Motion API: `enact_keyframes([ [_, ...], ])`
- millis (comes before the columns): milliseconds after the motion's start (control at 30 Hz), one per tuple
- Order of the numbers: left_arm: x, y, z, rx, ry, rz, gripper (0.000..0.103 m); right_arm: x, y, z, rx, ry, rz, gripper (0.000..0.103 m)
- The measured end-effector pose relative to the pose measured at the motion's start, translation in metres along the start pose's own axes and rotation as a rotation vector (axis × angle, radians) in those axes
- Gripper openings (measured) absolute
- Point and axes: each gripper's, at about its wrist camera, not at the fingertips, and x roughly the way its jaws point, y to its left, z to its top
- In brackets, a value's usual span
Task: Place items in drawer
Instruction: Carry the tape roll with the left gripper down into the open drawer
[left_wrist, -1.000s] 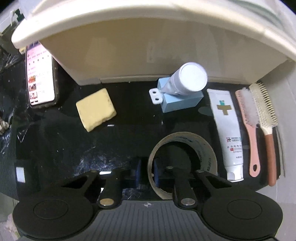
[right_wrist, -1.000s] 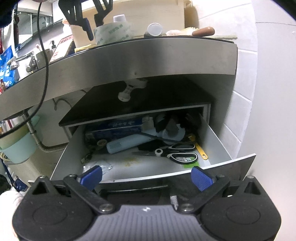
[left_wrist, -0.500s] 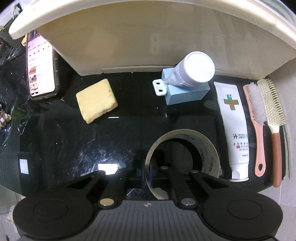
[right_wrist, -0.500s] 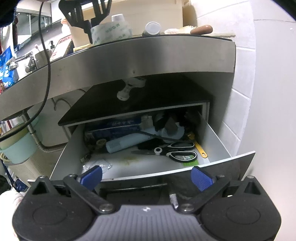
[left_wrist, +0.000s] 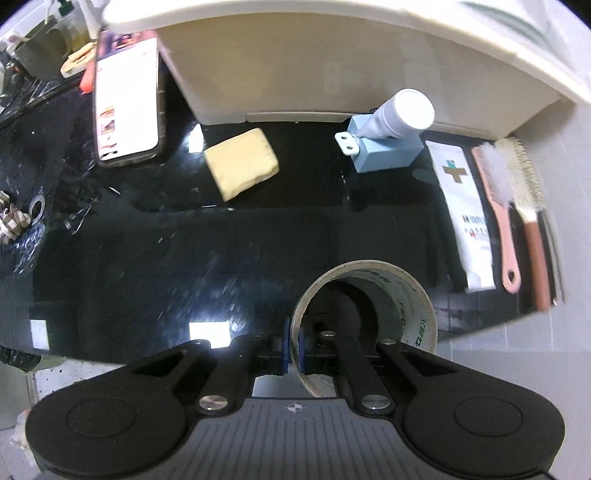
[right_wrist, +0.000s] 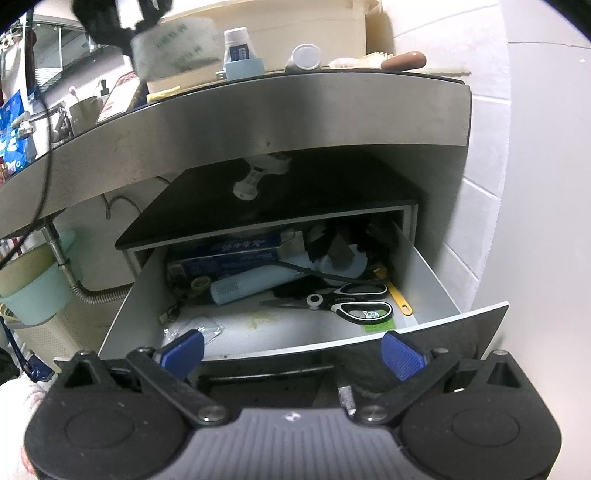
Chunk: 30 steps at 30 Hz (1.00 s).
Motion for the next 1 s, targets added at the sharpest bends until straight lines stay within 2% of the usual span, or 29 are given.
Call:
enact_keyframes([
  [233,-0.029,0.024,-0.05,0.053,-0.049,-0.051,0.005,-0.001,0.0,0.001,-0.001,-0.004,-0.01,0.103],
  [400,-0.024,0.04,-0.092,0.078,-0.048,-0.093,0.005,0.002,0.0,0.001,0.006,0.004,-0.017,0.103],
  [567,0.01,0.057,-0.127,0.061,0.034,-0.13,0.005,0.003,0.001,0.0,0.001,0.006,-0.016,0.103],
  [633,0.023,0.06,-0.139,0.067,0.025,-0.129,0.005,0.004,0.003,-0.001,-0.003,0.011,-0.012,0.103],
  [833,0.065,0.074,-0.155,0.003,-0.073,-0.09,0.005,0.008,0.007,-0.004,-0.018,0.026,-0.011,0.103],
  [1000,0.112,0.073,-0.156,-0.065,-0.068,-0.135,0.005,0.01,0.012,-0.008,-0.043,0.027,-0.018,0.103],
])
